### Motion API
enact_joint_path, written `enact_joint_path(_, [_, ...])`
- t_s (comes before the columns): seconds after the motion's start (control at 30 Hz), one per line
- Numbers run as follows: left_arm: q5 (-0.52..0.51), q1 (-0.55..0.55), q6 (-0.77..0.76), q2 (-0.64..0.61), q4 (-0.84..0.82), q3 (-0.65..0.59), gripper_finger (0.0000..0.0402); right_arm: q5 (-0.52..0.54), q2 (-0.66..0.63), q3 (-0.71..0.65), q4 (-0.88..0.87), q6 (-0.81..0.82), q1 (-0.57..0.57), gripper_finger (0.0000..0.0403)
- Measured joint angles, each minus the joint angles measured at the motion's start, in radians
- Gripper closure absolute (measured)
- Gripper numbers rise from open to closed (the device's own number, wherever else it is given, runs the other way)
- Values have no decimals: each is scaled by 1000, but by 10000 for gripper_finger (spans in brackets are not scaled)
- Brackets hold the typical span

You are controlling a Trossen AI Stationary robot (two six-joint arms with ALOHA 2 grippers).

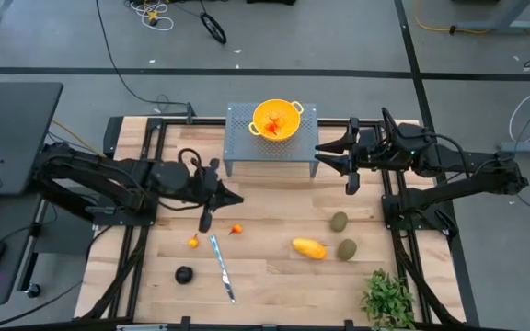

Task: Pick & Place Fruit
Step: Put the pear into the yellow colander bowl on the shelf

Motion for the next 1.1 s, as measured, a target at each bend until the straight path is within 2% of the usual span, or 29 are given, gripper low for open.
enact_joint_path(0.23, [-5, -29, -9, -2, -23, 0, 399, -62, 0, 0, 6, 0, 0, 293])
enact_joint_path(0.43, [48, -55, -67, 21, -224, -1, 400, -36, 0, 0, 1, 0, 1, 293])
enact_joint_path(0.6, [53, -94, -107, 52, -304, -1, 400, -7, 0, 0, -9, 10, 0, 293])
enact_joint_path(1.1, [59, -179, -150, 181, -272, -6, 401, 0, 0, 0, -98, 4, 0, 294])
